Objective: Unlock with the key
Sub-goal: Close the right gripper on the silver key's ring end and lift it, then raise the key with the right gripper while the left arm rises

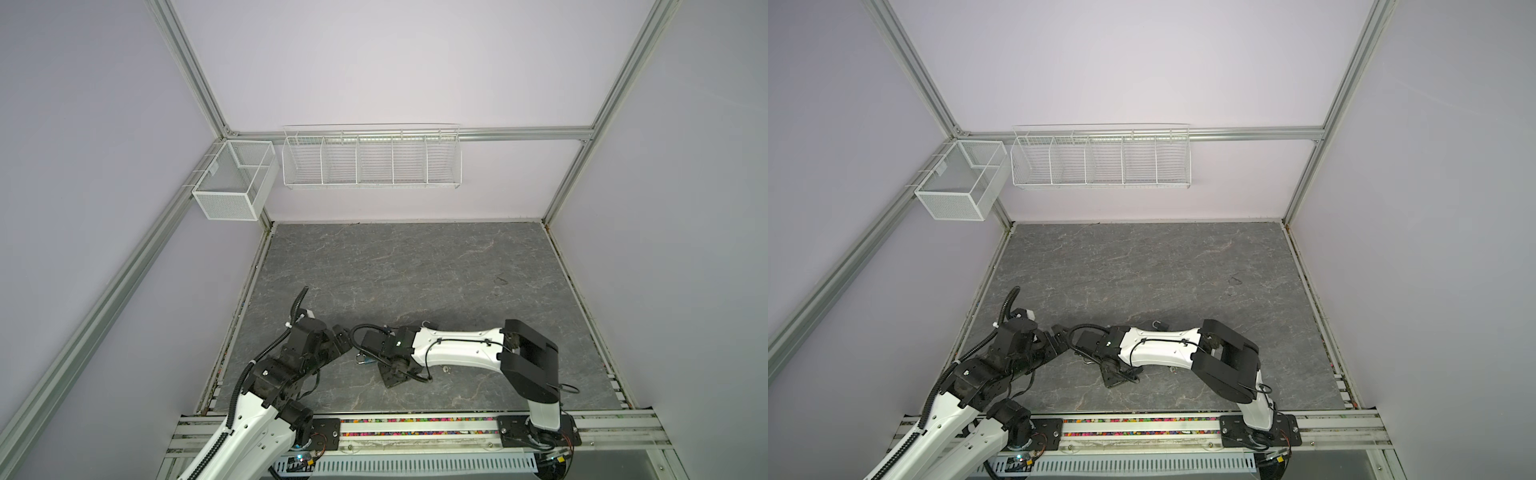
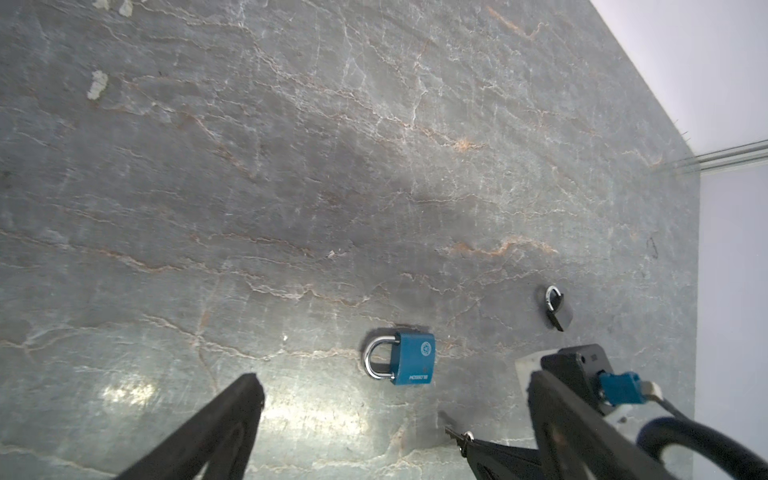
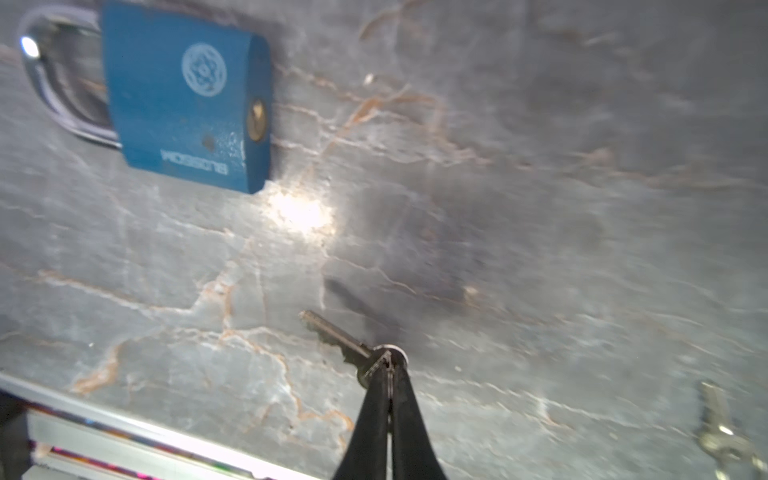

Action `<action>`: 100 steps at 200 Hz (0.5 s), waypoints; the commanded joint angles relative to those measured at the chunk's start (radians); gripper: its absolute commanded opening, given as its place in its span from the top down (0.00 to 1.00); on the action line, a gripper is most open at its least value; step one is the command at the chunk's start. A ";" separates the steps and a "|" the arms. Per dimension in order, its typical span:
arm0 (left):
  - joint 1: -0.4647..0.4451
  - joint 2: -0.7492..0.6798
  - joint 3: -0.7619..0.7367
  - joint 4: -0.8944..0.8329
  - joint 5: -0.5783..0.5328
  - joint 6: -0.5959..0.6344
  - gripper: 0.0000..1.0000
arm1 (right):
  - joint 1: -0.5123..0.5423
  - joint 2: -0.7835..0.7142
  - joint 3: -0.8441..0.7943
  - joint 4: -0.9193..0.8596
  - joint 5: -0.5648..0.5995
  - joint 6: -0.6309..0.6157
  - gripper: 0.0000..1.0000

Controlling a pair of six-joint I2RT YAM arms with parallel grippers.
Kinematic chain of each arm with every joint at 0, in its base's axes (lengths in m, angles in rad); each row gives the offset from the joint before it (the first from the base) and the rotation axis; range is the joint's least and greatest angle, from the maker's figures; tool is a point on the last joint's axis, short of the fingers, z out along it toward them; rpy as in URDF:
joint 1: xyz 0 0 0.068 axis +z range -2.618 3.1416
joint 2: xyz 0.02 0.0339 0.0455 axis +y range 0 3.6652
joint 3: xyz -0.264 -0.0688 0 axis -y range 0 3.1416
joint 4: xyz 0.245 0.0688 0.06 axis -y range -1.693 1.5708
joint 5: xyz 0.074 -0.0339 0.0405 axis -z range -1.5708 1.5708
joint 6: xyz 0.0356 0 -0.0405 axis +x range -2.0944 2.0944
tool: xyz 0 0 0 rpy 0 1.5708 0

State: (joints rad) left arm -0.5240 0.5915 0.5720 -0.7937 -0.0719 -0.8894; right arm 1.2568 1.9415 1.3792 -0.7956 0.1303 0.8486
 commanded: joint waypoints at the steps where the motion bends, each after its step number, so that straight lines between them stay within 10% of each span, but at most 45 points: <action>1: -0.004 -0.016 0.060 -0.011 0.008 -0.033 0.01 | -0.009 -0.094 -0.023 -0.012 0.080 0.003 0.93; 100: -0.006 0.137 0.150 0.371 0.178 -0.130 0.05 | -0.169 -0.411 -0.113 0.035 0.236 -0.176 0.94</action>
State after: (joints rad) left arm -0.5240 0.6712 0.6975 -0.6151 0.0292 -0.9653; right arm 1.1336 1.5993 1.2922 -0.7883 0.3161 0.7605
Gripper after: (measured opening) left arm 0.956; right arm 0.069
